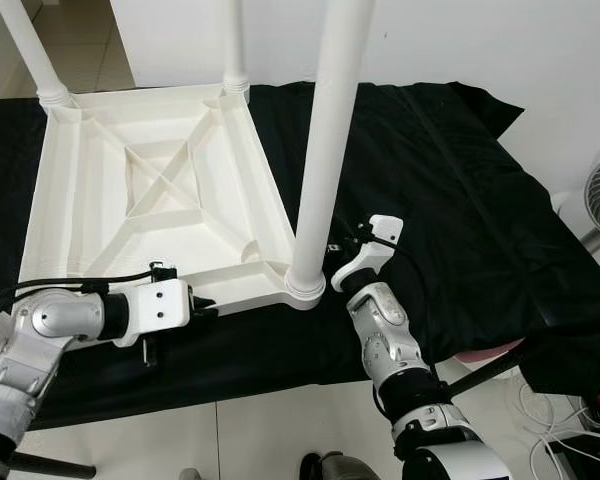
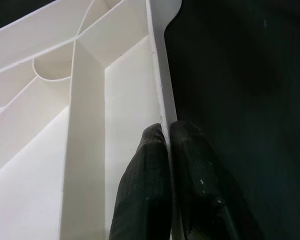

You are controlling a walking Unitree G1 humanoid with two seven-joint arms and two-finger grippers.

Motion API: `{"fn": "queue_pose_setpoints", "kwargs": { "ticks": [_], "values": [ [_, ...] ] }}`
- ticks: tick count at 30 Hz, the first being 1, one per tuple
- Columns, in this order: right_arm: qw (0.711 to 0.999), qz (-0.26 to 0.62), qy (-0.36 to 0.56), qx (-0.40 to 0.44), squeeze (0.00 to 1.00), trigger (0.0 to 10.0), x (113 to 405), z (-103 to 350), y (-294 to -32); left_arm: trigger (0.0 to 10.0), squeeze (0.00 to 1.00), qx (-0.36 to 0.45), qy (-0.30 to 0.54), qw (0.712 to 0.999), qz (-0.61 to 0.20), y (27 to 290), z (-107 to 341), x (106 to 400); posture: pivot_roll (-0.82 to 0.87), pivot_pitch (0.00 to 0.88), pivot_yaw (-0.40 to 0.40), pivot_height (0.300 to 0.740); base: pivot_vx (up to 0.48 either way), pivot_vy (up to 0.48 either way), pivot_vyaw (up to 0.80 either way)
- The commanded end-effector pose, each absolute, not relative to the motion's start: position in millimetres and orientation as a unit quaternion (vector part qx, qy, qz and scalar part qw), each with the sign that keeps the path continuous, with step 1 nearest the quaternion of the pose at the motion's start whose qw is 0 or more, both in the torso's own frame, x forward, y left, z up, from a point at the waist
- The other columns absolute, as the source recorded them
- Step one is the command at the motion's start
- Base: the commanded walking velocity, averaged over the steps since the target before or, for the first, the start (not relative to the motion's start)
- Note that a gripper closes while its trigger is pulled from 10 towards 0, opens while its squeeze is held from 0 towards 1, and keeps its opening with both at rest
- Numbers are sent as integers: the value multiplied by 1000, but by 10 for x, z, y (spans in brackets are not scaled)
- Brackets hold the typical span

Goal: Building children table

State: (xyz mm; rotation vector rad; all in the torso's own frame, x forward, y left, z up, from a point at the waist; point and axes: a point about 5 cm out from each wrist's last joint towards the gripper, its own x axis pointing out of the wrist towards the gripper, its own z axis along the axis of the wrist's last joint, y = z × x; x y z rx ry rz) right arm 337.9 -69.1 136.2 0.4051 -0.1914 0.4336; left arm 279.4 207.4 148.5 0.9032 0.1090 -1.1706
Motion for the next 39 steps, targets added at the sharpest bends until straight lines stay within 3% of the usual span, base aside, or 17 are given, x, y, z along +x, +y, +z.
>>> {"fn": "queue_pose_setpoints", "kwargs": {
  "ticks": [1, 8, 9, 15, 26, 29, 33, 39],
  "values": [
    [933, 244, -80, 253, 0, 10000, 3270, 1348, -302, 10000, 1000, 420, 134, 729, -524, 2265, 1264, 2757, 42, 125, -39, 740, 0, 0, 0],
    [934, 242, -84, 248, 0, 10000, 3264, 1330, -372, 10000, 1000, 410, 117, 736, -526, 2233, 1362, 2777, 43, 125, -37, 740, 0, 0, 0],
    [935, 242, -86, 245, 0, 10000, 3255, 1317, -410, 10000, 0, 406, 103, 736, -531, 2209, 1441, 2770, 45, 126, -37, 740, 0, 0, 0],
    [937, 238, -91, 238, 0, 10000, 3247, 1320, -461, 10000, 0, 398, 85, 742, -532, 2188, 1535, 2766, 44, 125, -36, 740, 0, 0, 0],
    [952, 195, -126, 201, 0, 10000, 3138, 1361, -868, 10000, 0, 285, -34, 845, -451, 2041, 2050, 2782, 39, 104, -38, 740, 0, 0, 0],
    [954, 189, -128, 196, 0, 10000, 3112, 1359, -922, 10000, 0, 267, -42, 859, -435, 2033, 2037, 2778, 36, 101, -35, 740, 0, 0, 0],
    [964, 159, -131, 168, 0, 10000, 3016, 1337, -1136, 10000, 0, 160, -72, 917, -358, 1953, 1954, 2764, 30, 93, -34, 740, 0, 0, 0],
    [972, 146, -121, 140, 0, 10000, 2879, 1281, -1319, 10000, 0, 76, -57, 948, -304, 1848, 1731, 2657, 35, 94, -36, 740, 0, 0, 0]
  ]
}}
